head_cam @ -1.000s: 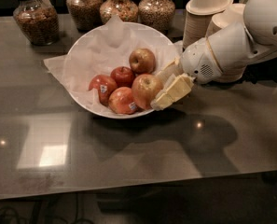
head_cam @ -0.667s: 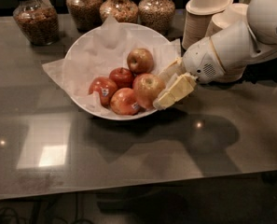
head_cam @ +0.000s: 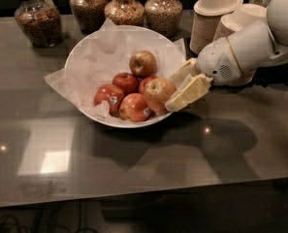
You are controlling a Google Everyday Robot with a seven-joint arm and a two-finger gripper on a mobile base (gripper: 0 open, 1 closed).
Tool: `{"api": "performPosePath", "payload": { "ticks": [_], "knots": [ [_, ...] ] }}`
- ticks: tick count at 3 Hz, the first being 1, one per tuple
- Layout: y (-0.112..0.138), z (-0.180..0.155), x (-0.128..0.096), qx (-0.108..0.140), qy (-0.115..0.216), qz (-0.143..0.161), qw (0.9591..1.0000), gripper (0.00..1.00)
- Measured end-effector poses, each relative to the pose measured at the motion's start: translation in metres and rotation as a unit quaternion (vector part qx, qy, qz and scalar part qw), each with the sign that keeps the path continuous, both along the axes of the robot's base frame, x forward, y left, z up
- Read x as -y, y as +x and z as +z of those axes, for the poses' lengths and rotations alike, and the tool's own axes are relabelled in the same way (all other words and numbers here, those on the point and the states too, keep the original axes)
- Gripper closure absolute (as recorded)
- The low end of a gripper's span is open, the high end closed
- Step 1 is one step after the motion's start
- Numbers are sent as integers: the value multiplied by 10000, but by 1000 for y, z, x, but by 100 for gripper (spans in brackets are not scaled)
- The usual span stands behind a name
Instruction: Pick apple from white bowl
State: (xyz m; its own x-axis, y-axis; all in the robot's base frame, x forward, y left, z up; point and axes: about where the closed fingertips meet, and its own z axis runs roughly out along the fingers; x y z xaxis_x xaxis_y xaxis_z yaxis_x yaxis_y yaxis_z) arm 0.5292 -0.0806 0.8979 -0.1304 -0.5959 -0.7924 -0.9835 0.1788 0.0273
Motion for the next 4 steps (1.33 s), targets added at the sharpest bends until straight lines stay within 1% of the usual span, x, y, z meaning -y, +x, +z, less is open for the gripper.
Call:
{"api": "performPosePath", "payload": {
  "ticks": [3, 4],
  "knots": [
    [0, 0, 0, 0, 0, 1, 10000, 12],
    [0, 0, -2, 0, 0, 1, 10000, 0]
  ]
}}
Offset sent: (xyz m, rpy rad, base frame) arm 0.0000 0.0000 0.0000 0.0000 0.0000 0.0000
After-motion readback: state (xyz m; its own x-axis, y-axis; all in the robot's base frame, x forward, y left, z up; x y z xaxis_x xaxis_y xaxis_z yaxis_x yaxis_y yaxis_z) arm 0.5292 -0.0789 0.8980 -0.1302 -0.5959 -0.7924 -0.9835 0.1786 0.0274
